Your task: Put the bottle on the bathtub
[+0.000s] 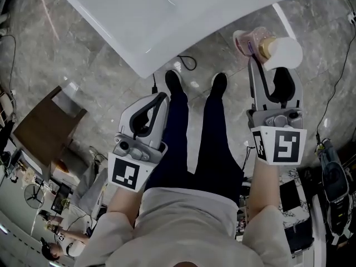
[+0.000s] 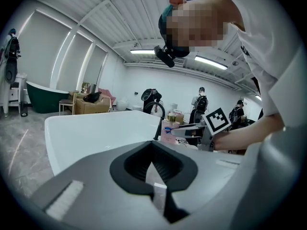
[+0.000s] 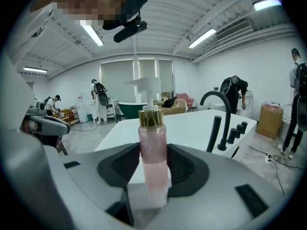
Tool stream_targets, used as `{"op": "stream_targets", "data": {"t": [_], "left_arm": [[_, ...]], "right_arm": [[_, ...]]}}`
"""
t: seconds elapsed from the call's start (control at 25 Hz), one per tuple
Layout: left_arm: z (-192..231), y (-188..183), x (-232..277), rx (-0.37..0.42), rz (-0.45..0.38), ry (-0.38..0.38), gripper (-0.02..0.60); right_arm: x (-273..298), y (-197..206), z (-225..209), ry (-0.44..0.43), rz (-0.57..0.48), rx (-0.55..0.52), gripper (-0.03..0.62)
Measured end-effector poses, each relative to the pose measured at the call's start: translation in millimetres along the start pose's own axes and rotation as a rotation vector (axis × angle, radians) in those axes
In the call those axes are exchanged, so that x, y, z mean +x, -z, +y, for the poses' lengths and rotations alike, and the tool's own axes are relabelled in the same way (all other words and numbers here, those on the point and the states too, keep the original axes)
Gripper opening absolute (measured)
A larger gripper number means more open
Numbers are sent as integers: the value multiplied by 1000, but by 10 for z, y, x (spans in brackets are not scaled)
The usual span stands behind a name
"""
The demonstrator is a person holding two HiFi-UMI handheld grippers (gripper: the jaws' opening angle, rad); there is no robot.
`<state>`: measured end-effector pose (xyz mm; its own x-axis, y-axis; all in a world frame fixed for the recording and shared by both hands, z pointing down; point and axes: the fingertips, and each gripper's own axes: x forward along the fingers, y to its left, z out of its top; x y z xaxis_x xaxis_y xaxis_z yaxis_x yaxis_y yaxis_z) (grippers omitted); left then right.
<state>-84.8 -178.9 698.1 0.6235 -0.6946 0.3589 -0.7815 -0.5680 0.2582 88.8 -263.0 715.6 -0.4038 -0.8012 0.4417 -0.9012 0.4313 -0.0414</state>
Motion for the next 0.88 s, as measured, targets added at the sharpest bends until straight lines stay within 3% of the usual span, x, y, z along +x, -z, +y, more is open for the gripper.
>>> {"op": "stream_targets", "data": {"t": [0.24,0.6,0.88], "left_arm": [[111,10,-8,49,10,-10,5],[247,6,-3,28,10,-27,5],[270,37,9,21,18,-24,5]], "right_arm": [[399,-56,-32,1,-21,-24,181],[916,-79,-75,1,-25,-38,181],[960,52,-54,-19,-20,-10,183]]}}
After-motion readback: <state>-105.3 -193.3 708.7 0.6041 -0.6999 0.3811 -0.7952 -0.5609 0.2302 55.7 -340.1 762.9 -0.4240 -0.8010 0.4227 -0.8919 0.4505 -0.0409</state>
